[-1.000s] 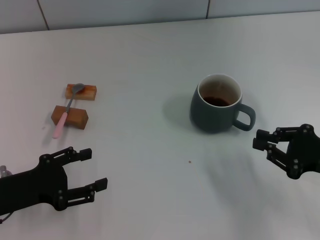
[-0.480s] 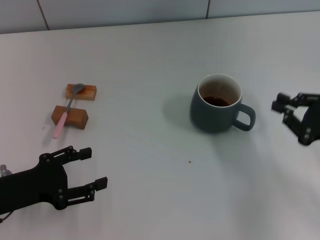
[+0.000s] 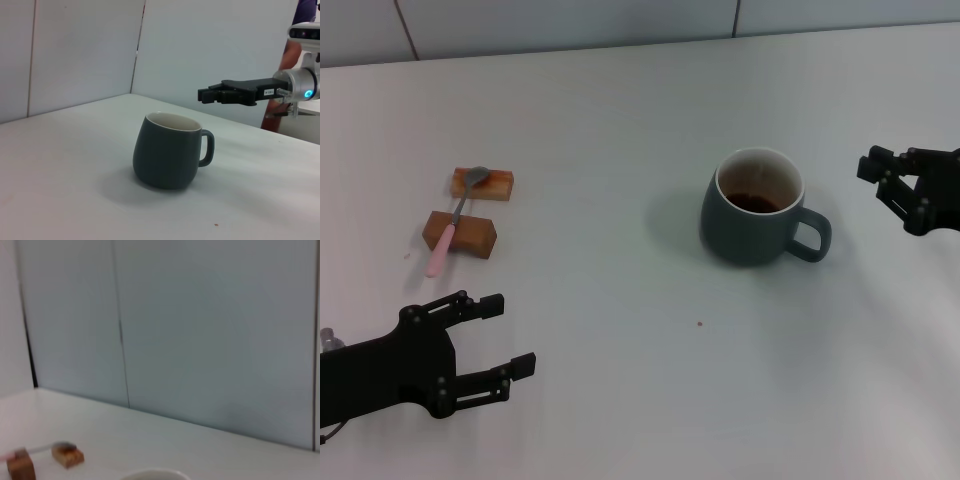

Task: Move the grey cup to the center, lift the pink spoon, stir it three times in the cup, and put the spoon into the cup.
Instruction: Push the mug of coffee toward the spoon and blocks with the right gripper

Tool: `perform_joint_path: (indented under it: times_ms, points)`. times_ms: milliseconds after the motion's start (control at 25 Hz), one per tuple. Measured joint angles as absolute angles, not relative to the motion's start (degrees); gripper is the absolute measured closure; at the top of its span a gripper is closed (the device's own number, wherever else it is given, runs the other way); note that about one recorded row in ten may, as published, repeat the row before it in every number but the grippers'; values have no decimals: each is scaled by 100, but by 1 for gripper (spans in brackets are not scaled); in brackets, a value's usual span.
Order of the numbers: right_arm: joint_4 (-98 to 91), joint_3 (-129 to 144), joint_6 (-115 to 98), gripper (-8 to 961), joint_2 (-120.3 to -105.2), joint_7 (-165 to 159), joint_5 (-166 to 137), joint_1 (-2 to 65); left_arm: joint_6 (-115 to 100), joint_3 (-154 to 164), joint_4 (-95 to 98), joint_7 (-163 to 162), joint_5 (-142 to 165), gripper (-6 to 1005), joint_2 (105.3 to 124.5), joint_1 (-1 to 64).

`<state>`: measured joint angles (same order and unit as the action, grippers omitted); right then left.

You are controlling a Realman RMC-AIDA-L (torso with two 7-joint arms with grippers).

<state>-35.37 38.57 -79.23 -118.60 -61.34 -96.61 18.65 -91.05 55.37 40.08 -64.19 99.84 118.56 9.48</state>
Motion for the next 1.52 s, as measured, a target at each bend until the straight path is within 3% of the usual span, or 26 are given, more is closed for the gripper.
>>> perform_joint_path:
  times_ms: [320,560,800,1520]
  points:
    - [-3178,3690,-7757,807,-11889,-7691,-9484,2042,-9097,5537,4008,-6416,9984,182,11856,958]
    - [-2555,3305,-7695,818,-11795,-8210,-9145,2092,-9096,5537,4008,-6415,9984,183,11855,958]
    - [-2374,3365,-7404,837,-11859,-8382,-9197,2207,-9104,5537,4008,-6416,9983,184,11848,972]
    - [-2367,4260,-6925,865,-11852,-8979,-9879,2566,-9106,5537,4009,-6419,9973,186,11848,976]
